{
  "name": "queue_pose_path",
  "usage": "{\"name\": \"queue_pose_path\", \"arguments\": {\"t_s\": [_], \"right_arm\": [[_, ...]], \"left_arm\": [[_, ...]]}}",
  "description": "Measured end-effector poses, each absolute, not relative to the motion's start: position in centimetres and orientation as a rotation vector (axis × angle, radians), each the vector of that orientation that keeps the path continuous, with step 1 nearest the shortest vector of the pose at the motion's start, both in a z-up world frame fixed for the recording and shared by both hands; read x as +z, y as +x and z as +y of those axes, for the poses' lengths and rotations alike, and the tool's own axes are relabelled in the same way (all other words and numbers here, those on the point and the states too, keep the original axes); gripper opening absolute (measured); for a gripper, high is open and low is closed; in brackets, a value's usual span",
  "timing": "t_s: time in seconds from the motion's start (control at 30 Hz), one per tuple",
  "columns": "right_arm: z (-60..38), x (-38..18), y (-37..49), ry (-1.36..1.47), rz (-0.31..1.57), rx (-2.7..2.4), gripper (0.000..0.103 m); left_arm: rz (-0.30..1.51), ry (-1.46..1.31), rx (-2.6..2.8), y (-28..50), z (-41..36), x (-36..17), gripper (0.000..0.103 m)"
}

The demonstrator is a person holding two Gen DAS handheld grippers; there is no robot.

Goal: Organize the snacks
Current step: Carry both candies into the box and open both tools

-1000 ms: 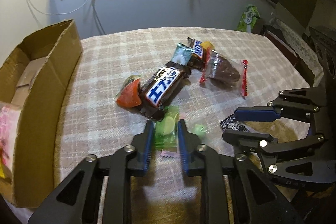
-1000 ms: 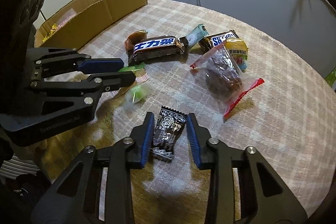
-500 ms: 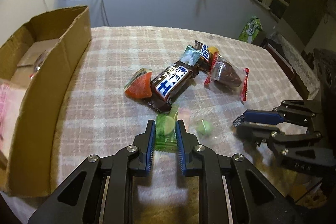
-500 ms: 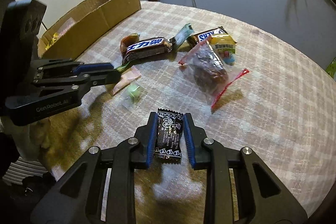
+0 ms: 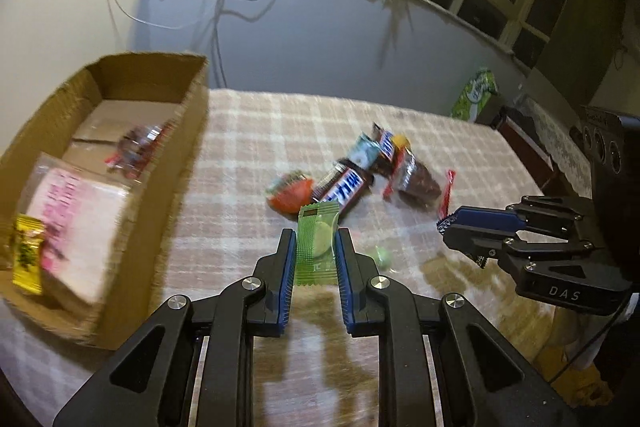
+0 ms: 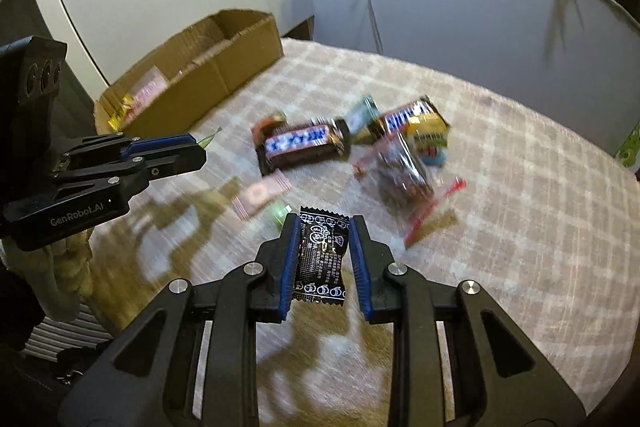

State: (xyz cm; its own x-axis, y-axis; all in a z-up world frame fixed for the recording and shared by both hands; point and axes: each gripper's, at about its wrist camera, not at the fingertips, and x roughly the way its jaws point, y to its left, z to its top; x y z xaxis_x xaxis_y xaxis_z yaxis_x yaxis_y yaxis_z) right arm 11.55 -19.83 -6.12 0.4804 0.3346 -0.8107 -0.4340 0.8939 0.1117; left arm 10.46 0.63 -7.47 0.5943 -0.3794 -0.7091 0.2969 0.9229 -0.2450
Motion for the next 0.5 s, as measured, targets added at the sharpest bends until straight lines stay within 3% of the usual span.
{"name": "queue_pose_path", "arguments": {"t_s": [0.5], "right_arm": [[-11.5, -1.9, 15.2, -0.155, 0.852, 0.614, 0.026]], "left_arm": [[0.743, -0.17, -0.23, 10.2, 8.8, -4.7, 0.018]]}}
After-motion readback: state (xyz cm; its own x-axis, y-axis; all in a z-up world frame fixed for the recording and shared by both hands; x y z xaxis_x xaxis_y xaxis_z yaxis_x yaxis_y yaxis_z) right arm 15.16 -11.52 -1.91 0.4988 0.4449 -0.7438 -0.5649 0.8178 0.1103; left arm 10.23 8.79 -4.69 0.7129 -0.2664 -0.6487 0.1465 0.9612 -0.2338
